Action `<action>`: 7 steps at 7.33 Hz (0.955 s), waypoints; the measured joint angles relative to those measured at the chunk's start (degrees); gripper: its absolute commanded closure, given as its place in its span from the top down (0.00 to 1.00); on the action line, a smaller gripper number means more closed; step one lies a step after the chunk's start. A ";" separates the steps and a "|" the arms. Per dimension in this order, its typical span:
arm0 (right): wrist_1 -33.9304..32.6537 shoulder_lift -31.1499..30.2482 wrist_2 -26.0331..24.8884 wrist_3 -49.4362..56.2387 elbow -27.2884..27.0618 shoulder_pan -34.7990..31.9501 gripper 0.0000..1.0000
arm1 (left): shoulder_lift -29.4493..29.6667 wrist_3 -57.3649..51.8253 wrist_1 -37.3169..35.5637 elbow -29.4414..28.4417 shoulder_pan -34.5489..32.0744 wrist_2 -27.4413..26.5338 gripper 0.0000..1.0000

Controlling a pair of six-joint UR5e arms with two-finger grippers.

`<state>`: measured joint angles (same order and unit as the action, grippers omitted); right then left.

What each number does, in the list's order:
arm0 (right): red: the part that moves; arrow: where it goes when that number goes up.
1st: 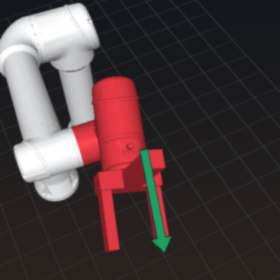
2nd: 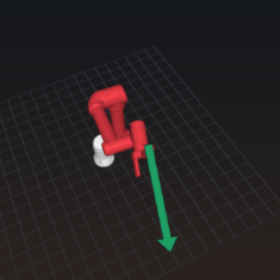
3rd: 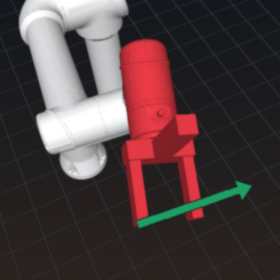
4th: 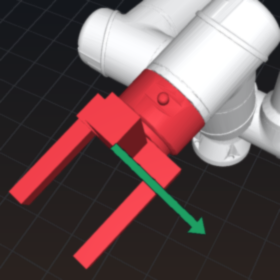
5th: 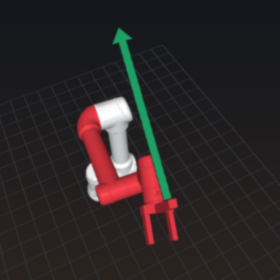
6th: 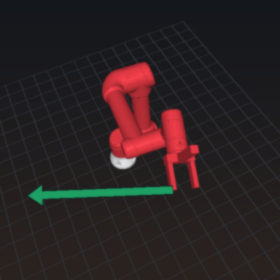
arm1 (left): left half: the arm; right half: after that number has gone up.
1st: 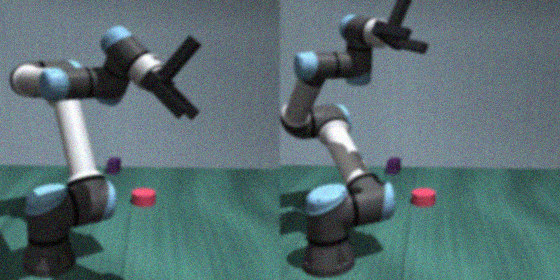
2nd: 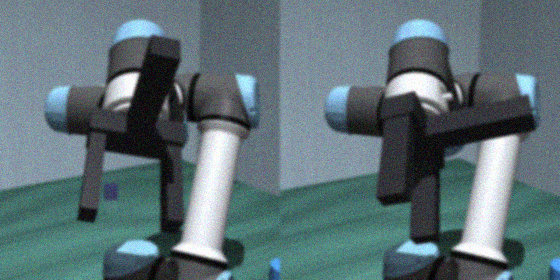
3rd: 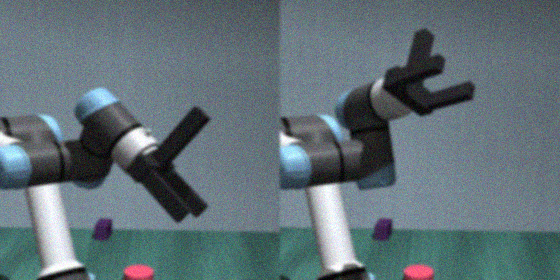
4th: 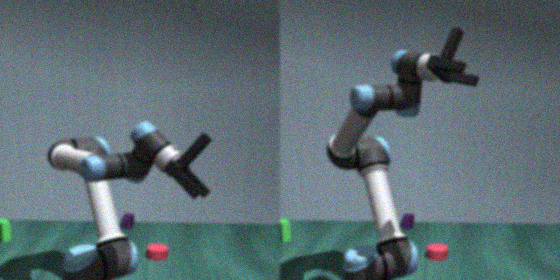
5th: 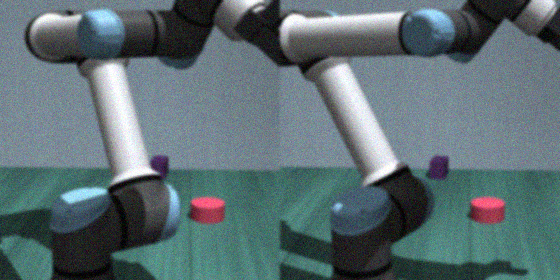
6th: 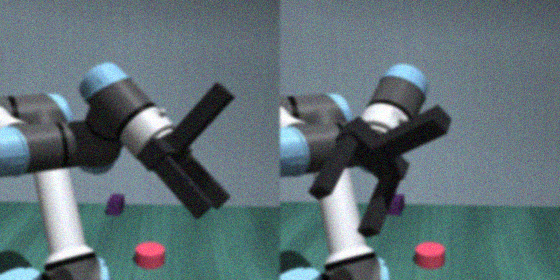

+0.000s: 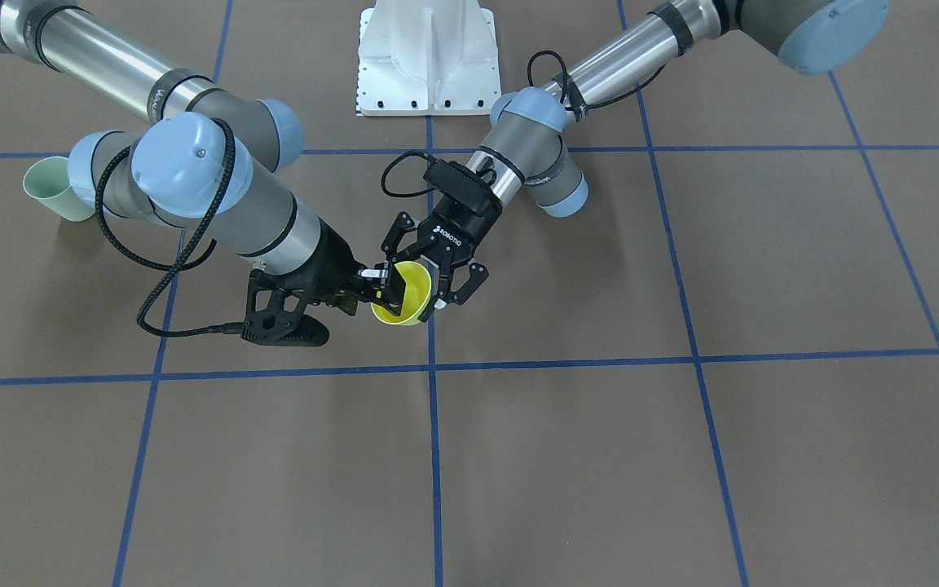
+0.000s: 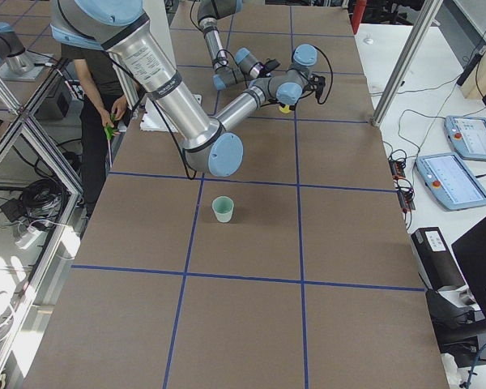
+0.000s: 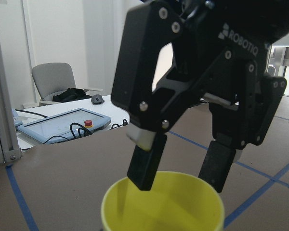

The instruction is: Transfer and stack yellow cup on green cup

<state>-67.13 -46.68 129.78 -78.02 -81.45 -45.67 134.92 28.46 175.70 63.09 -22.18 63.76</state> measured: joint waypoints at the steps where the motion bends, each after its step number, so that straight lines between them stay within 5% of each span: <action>1: -0.01 -0.04 0.02 0.27 -0.17 0.06 0.63 | 0.00 -0.42 -0.03 -0.04 0.05 -0.02 0.57; 7: -0.28 -0.63 -0.87 1.98 -0.77 1.34 0.59 | -0.28 -5.47 -0.25 -0.04 0.36 -0.03 0.57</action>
<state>-67.41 -47.30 128.91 -76.04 -82.22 -44.33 134.64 22.99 175.45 63.05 -21.82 63.72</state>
